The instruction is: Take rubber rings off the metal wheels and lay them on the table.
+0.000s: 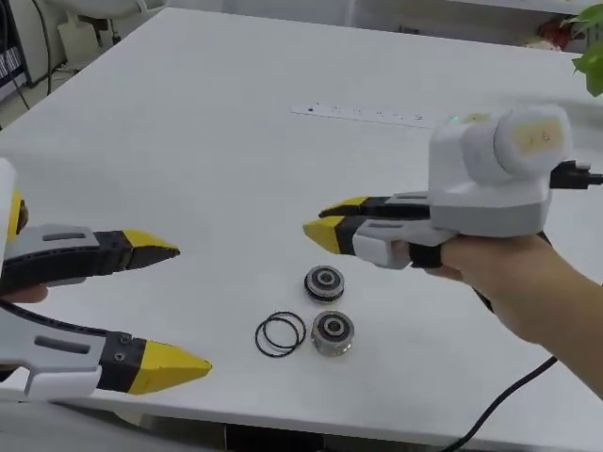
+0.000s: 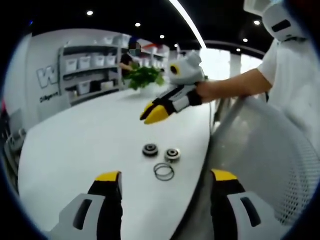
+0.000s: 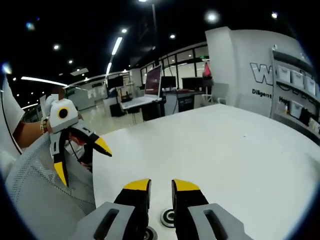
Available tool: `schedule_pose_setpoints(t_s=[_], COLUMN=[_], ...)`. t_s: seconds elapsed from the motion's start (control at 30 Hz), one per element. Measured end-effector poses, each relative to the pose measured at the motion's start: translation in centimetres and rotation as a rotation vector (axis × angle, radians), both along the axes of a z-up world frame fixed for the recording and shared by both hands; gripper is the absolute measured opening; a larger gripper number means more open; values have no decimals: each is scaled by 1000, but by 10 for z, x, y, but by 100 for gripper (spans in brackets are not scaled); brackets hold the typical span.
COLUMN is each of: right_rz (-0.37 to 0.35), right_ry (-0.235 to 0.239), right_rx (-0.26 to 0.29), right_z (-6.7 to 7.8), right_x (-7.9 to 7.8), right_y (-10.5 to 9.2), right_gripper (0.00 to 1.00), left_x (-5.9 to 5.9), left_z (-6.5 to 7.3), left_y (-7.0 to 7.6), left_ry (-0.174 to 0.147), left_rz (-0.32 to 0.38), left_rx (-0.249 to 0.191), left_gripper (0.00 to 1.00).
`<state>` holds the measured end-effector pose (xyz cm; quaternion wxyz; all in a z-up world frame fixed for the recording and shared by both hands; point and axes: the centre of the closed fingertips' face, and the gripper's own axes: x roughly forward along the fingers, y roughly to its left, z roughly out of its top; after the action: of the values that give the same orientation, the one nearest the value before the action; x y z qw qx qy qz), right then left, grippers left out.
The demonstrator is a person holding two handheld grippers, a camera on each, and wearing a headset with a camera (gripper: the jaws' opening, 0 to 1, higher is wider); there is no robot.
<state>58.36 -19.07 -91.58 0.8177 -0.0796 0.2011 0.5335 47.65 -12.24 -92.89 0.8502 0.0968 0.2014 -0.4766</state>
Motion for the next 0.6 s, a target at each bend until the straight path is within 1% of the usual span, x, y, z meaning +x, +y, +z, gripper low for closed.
schedule_pose_setpoints(t_s=[0.07, 0.13, 0.23, 0.3, 0.4, 0.5, 0.6], right_rz=[-11, -24, -53, -73, -83, -78, -63], right_ry=[-5, -7, 9, 27, 52, 53, 65], right_rx=[16, 30, 49, 52, 25, -57, -82], right_z=[4, 6, 2, -5, -19, -38, -48], right_x=[6, 10, 16, 18, 18, 15, 12], right_y=[-3, -6, -14, -21, -30, -42, -46], right_gripper=[16, 17, 18, 18, 18, 17, 17], left_x=[1, 3, 6, 10, 17, 27, 35], left_z=[1, 4, 13, 19, 27, 37, 45], left_y=[1, 1, -2, -3, -5, -9, -12], left_ry=[-6, -10, -24, -37, -58, -84, -107], left_rz=[0, -2, -10, -14, -19, -21, -35], left_rx=[7, 5, -1, -1, -1, -6, -4], left_gripper=[73, 74, 74, 74, 74, 74, 75])
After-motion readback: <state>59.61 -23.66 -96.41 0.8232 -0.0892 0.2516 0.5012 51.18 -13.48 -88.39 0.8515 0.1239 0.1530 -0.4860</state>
